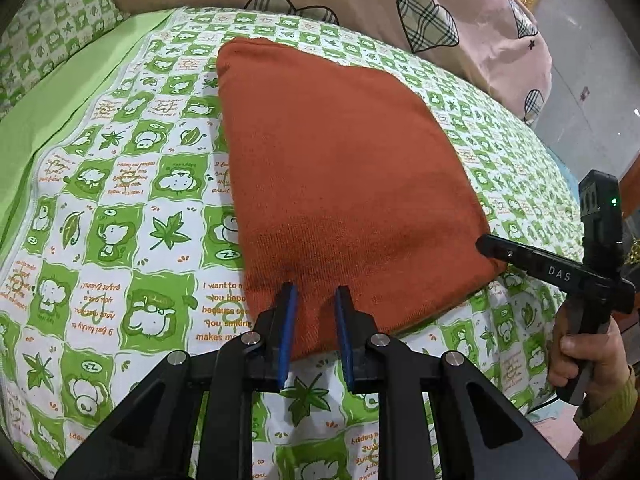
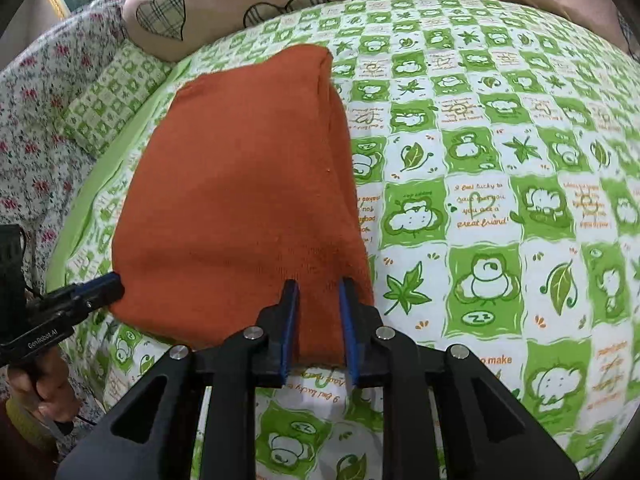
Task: Fold small clothes
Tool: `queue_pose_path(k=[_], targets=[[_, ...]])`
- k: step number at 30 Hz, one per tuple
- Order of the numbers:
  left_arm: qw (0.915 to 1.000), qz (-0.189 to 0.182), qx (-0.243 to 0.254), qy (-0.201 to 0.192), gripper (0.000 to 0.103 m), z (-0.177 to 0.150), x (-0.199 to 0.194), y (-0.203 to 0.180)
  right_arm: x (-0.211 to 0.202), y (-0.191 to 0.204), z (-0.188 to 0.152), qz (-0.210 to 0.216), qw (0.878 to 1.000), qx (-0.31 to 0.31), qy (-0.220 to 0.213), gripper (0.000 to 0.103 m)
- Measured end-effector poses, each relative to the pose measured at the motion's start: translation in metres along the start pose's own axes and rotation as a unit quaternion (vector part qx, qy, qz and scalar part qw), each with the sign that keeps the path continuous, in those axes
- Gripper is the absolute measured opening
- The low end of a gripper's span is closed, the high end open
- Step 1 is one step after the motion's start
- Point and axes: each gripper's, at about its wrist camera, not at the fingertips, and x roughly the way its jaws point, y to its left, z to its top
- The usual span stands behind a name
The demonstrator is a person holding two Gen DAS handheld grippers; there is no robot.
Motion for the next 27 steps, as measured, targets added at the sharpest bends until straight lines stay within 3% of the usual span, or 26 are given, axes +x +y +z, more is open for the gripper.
queue_pose_path(k=[7,10,12,17,22,27], targets=[[0.9999,0.011,-0.009,0.003,0.027,-0.011,-0.017,0.002,-0.019,0.012,0.001,-0.008,1.000,-0.003,-0.005,0.023],[0.9996,0.025,-0.014,0.006,0.037,-0.017,-0.025,0.007,-0.033,0.015,-0.006,-0.002,1.000,0.002,-0.011,0.027],[0.9994,0.027,-0.023,0.006,0.037,-0.023,-0.031,0.012,-0.041,0.017,-0.011,0.001,1.000,0.004,-0.013,0.032],[0.9990,0.032,-0.029,0.013,0.037,-0.037,-0.040,0.015,-0.058,0.025,-0.028,0.005,1.000,0.004,-0.017,0.033],[0.9988,0.042,-0.015,0.020,0.046,-0.053,-0.046,0.009,-0.063,0.033,-0.044,0.012,1.000,0.003,-0.011,0.035],[0.9978,0.063,0.011,0.018,0.058,-0.066,-0.054,-0.002,-0.066,0.044,-0.059,0.021,1.000,-0.009,-0.002,0.051]])
